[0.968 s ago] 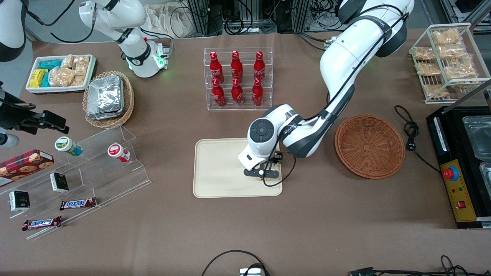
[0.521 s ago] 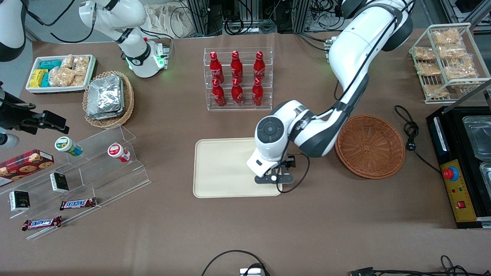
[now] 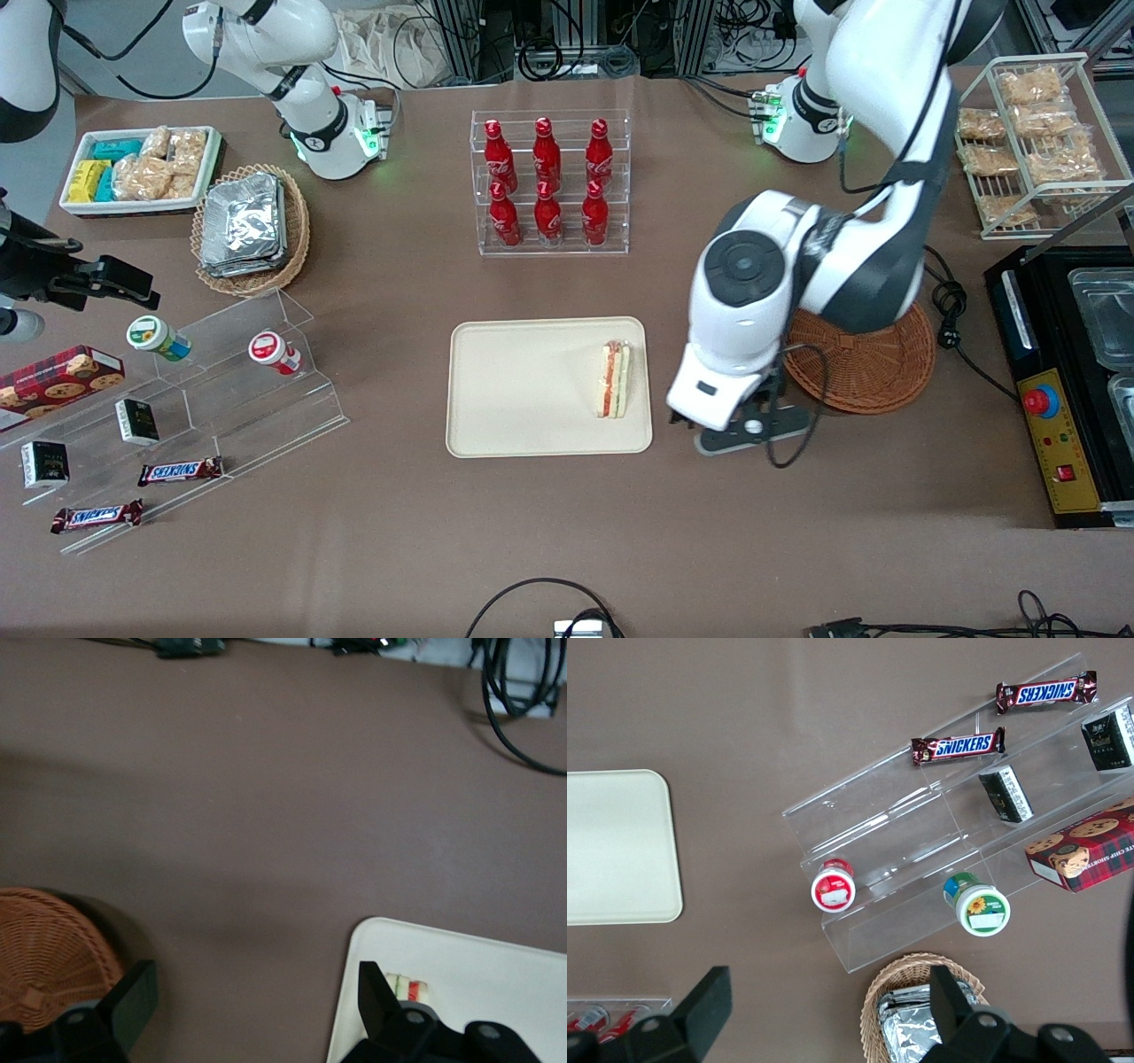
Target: Place sandwich from basket to tray
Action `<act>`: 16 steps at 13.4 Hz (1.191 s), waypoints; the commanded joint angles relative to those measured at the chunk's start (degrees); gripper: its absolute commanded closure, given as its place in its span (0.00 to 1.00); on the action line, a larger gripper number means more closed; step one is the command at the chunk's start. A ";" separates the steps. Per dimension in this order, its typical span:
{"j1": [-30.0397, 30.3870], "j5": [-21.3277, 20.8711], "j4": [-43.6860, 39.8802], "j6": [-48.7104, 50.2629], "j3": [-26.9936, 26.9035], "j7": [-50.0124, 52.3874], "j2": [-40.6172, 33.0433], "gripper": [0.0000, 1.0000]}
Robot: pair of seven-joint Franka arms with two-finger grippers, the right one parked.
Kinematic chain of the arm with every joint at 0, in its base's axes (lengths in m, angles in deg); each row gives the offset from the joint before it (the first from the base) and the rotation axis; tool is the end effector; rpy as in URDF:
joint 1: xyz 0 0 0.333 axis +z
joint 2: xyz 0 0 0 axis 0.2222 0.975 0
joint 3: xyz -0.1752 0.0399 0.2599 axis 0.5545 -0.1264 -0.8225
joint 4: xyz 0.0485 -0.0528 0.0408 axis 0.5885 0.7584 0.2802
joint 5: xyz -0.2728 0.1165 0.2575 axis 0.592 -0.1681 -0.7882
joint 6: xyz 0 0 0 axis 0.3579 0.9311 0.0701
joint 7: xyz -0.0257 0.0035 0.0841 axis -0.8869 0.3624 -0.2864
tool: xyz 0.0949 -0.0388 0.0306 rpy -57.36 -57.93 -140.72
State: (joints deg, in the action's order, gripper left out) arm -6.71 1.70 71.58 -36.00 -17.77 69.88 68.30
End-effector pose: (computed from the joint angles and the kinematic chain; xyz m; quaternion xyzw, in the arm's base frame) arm 0.6564 -0.3229 0.4610 -0.9876 -0.1118 -0.0923 0.0595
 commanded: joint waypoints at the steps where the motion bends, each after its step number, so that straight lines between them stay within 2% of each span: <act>1: -0.57 3.79 0.82 1.87 -4.43 -3.70 -3.57 0.00; 4: -0.66 13.54 1.35 3.97 -13.47 -14.66 -7.70 0.00; 6: -0.66 17.42 1.44 6.26 -18.40 -21.71 -9.55 0.00; 11: -0.57 19.46 1.79 8.82 -22.82 -28.42 -11.75 0.00; 16: -0.48 19.46 7.05 8.73 -26.16 -37.19 -17.45 0.00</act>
State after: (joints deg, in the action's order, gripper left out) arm -6.71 20.19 74.22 -27.57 -42.34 36.74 55.50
